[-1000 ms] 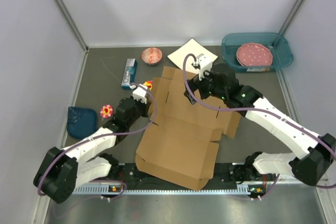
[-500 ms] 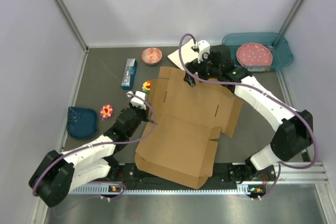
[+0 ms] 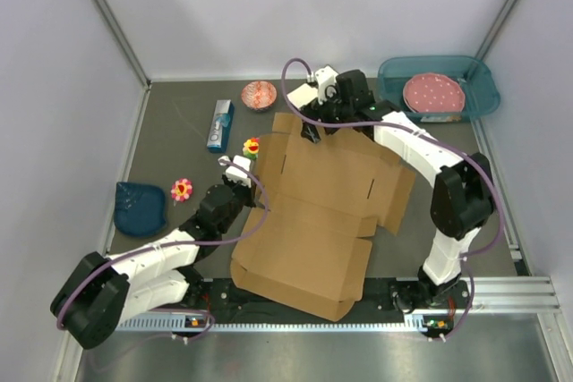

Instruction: Fold the paper box

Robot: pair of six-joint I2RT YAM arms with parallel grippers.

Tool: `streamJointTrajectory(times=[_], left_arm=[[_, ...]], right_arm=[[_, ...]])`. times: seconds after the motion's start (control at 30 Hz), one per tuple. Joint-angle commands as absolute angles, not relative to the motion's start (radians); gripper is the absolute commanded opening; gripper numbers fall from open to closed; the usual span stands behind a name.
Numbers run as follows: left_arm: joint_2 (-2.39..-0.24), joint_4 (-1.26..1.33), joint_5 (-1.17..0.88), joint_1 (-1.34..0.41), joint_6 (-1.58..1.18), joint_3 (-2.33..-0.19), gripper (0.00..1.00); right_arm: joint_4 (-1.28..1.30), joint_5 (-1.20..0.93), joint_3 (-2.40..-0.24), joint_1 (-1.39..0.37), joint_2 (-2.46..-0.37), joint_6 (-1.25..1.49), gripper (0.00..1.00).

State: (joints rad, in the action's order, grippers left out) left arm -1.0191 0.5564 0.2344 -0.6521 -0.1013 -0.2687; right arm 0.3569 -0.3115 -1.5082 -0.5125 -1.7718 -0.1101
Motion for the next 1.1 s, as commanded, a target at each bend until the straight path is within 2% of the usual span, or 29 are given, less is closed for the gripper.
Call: streamJointTrajectory(times=[0.0, 0.13, 0.23, 0.27, 0.33, 0.37, 0.47, 0.83, 0.9, 0.93, 0.97, 1.07], left_arm=[[-1.005, 0.608, 0.255, -0.663, -0.087, -0.29, 0.0], [-0.985, 0.577, 0.27, -0.663, -0.063, -0.304, 0.0], [-0.992, 0.583, 0.27, -0.664, -0.064, -0.307, 0.0], [-1.002, 0.583, 0.267, -0.664, -0.067, -0.308, 0.0], [-1.011, 0.586, 0.265, -0.663, -0.077, -0.308, 0.0], [-1.015, 0.586, 0.265, -0.664, -0.081, -0.307, 0.0], [-1.025, 0.588, 0.262, -0.664, -0.095, -0.308, 0.0], [-1.068, 0.624, 0.328, -0.664, -0.188, -0.27, 0.0], [-1.066, 0.652, 0.333, -0.664, -0.198, -0.25, 0.0], [-1.068, 0.653, 0.334, -0.664, -0.198, -0.249, 0.0], [-1.066, 0.653, 0.337, -0.664, -0.198, -0.247, 0.0], [-1.06, 0.655, 0.345, -0.664, -0.198, -0.245, 0.0]], right_arm=[[0.333, -0.302, -1.595, -0.482, -1.821, -0.134, 0.91], [0.319, -0.35, -1.611, -0.465, -1.855, -0.114, 0.82], [0.316, -0.364, -1.603, -0.466, -1.864, -0.109, 0.71], [0.313, -0.367, -1.589, -0.465, -1.864, -0.109, 0.62], [0.304, -0.37, -1.574, -0.465, -1.861, -0.106, 0.54], [0.296, -0.373, -1.562, -0.466, -1.859, -0.106, 0.47], [0.29, -0.403, -1.542, -0.465, -1.858, -0.098, 0.38], [0.268, -0.489, -1.467, -0.474, -1.848, -0.048, 0.4], [0.264, -0.508, -1.46, -0.477, -1.844, -0.032, 0.44], [0.264, -0.511, -1.456, -0.476, -1.842, -0.025, 0.52], [0.261, -0.506, -1.454, -0.474, -1.838, -0.022, 0.56], [0.247, -0.497, -1.451, -0.476, -1.825, -0.011, 0.62]])
